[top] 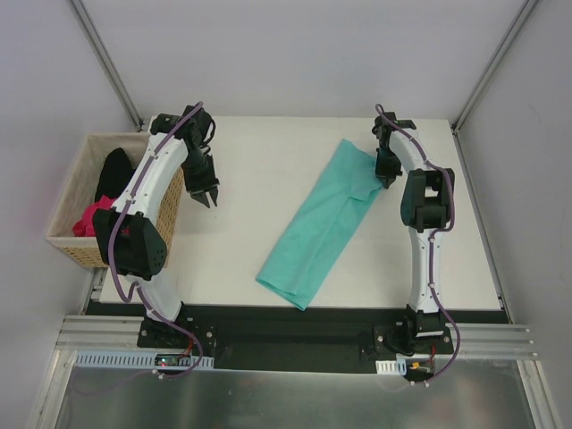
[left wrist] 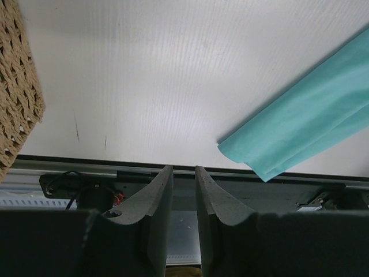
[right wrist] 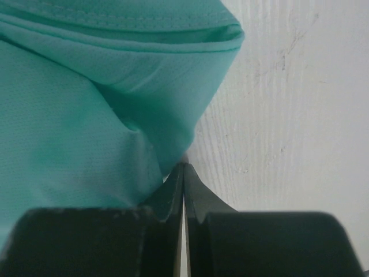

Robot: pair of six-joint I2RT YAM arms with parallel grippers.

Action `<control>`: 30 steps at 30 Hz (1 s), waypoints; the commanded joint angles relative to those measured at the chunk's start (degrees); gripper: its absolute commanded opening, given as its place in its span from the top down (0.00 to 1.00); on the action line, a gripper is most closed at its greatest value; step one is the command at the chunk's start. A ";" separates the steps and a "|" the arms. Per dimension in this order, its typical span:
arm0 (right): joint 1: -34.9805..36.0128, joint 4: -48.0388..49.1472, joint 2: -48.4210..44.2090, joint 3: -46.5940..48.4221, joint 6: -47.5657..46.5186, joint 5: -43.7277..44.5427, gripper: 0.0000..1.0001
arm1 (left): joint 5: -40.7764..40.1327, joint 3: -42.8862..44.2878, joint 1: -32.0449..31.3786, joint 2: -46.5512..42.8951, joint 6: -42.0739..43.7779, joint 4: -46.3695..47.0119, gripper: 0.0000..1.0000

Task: Fold and stack the t-shirts
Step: Rotate the tshirt 90 degrees

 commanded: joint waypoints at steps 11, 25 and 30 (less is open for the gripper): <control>1.78 3.68 -0.08 1.95 -6.78 -10.49 0.99 | 1.47 -1.19 -0.05 -2.29 -1.02 -1.88 0.78; 6.96 11.85 -1.66 3.44 -13.19 -21.74 0.99 | 2.96 -1.37 -0.05 -2.91 -0.84 -1.97 0.78; 8.81 13.43 -1.14 4.67 -13.98 -24.46 0.99 | 3.14 -1.89 -0.05 -3.43 -0.66 -1.97 0.78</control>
